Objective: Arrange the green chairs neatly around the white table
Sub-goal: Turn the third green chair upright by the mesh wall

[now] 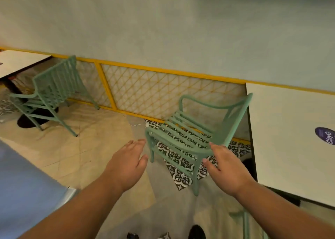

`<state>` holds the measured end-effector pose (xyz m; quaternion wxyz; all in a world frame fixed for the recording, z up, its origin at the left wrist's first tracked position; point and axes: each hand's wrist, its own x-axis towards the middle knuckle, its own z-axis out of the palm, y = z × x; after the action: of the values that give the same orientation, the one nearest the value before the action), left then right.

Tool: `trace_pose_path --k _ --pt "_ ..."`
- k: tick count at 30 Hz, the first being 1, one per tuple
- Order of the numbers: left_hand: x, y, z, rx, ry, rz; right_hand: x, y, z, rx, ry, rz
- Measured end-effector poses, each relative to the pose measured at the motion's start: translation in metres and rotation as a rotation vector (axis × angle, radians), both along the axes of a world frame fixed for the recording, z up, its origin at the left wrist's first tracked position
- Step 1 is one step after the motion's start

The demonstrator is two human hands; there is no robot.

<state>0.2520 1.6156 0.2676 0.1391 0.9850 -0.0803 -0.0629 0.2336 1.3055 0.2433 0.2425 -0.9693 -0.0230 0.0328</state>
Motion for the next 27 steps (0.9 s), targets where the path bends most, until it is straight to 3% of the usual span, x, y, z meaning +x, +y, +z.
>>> trace_pose_path --k 11,21,27 --pt "0.149 -0.02 -0.061 -0.074 0.035 0.059 0.166 -0.01 -0.039 -0.033 0.103 0.021" --pt "0.281 -0.033 -0.196 -0.162 0.152 0.014 0.236 0.031 -0.154 -0.041 0.217 -0.121" --pt "0.362 -0.048 -0.285 -0.051 0.129 -0.112 0.258 0.04 -0.201 -0.081 0.256 -0.186"
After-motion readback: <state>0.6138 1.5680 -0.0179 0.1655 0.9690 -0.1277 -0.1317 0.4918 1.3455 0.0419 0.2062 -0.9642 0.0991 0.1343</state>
